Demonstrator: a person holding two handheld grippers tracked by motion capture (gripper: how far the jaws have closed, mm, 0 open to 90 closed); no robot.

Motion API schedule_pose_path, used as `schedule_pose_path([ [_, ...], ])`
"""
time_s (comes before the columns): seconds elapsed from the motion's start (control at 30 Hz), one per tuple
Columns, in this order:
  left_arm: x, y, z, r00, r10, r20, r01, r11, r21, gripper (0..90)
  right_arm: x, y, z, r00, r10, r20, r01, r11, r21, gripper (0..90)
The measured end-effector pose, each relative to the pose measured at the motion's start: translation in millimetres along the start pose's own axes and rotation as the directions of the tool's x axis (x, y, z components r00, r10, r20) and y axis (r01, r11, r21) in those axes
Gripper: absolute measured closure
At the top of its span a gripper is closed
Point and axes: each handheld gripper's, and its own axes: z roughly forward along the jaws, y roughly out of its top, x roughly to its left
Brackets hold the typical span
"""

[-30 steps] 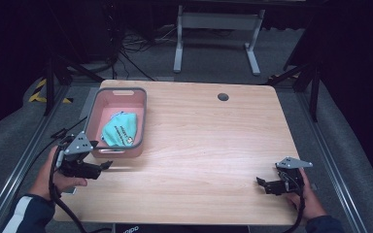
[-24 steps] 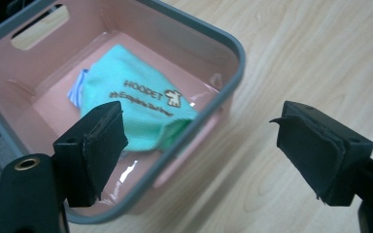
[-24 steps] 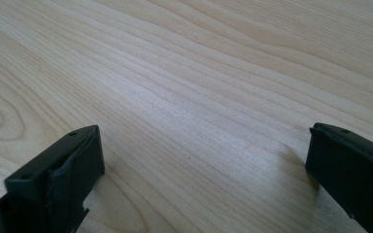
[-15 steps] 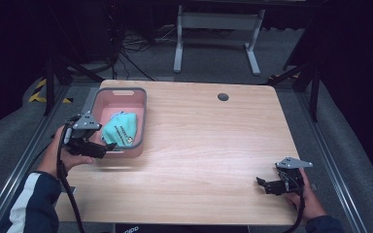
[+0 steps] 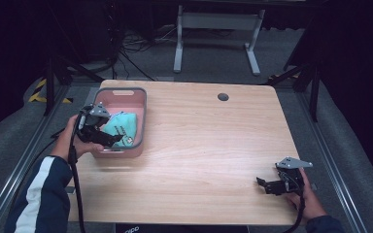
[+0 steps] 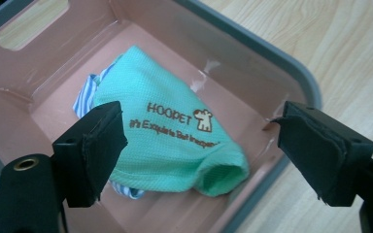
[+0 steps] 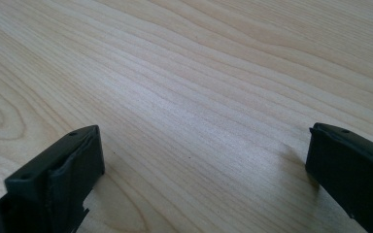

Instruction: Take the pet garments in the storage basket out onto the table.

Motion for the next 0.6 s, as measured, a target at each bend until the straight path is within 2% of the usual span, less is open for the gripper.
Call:
schedule_pose_path([
  [0.13,7.9,7.2,11.1,0.9998,-0.018,0.007,0.017,0.9995,0.024,17.7,-0.2,-0.2,0.0,1.0000,-0.007,0.002,0.007,1.000,0.001,0.7],
  [0.2,10.3,11.3,20.3,0.9999,-0.011,-0.010,0.012,0.9979,0.064,17.5,-0.2,-0.3,-0.1,1.0000,-0.006,0.001,0.006,1.000,0.001,0.7],
  [0.23,11.4,12.3,23.9,0.9998,-0.018,0.006,0.017,0.9967,0.079,17.4,-0.2,-0.3,-0.1,1.0000,-0.006,0.001,0.006,1.000,0.001,0.7],
  [0.3,14.1,15.0,32.2,0.9999,-0.012,0.010,0.011,0.9935,0.114,17.5,-0.2,-0.3,0.0,1.0000,-0.005,0.001,0.005,1.000,0.001,0.7],
  [0.4,17.2,17.2,45.1,0.9998,-0.019,0.009,0.017,0.9874,0.157,17.4,-0.2,-0.3,-0.1,1.0000,-0.006,0.001,0.006,1.000,0.001,0.7],
  [0.6,26.8,17.5,66.4,0.9987,-0.051,0.007,0.048,0.9693,0.241,17.3,-0.2,-0.3,-0.1,1.0000,-0.006,0.001,0.006,1.000,0.001,0.7],
])
